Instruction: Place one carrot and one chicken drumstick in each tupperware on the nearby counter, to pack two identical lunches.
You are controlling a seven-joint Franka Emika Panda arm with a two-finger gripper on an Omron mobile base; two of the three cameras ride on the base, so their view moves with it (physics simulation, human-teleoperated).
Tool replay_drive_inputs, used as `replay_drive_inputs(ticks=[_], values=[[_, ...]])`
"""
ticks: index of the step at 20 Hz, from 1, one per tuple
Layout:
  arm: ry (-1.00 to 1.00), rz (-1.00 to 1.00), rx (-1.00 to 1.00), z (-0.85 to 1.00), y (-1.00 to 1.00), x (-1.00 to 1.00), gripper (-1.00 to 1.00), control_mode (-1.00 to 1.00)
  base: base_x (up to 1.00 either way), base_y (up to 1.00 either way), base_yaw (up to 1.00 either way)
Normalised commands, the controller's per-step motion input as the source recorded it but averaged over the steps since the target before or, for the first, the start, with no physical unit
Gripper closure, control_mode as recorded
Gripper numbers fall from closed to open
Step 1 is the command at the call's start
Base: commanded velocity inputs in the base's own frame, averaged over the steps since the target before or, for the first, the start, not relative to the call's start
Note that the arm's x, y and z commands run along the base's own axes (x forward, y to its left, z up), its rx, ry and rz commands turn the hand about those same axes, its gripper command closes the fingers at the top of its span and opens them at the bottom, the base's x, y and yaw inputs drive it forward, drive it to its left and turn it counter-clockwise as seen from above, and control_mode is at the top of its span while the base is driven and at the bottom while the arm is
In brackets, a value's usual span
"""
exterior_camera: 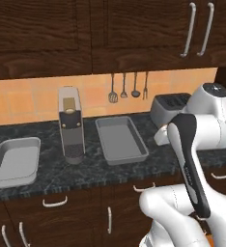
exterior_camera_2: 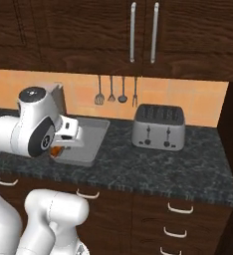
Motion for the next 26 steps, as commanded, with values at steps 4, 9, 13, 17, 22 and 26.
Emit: replay_drive_inputs(ticks=[4, 9, 13, 17, 22, 26], values=[[0.0, 0.0, 0.0, 0.0, 0.0, 0.0, 1.0, 1.0, 0.92, 0.04, 0.0], [0.17, 0.0, 0.0, -0.36, 0.08, 0.73, 1.0, -1.0, 0.0, 0.0, 0.0], [0.26, 0.0, 0.0, -0.48, 0.27, 0.82, 1.0, -1.0, 0.0, 0.0, 0.0], [0.38, 0.03, 0.0, -0.72, 0.3, 0.72, 1.0, -1.0, 0.0, 0.0, 0.0], [0.27, 0.09, 0.0, -1.0, 0.02, 0.85, 1.0, -1.0, 0.0, 0.0, 0.0], [0.03, 0.11, 0.0, -0.52, 0.07, 0.7, 1.0, -1.0, 0.0, 0.0, 0.0]])
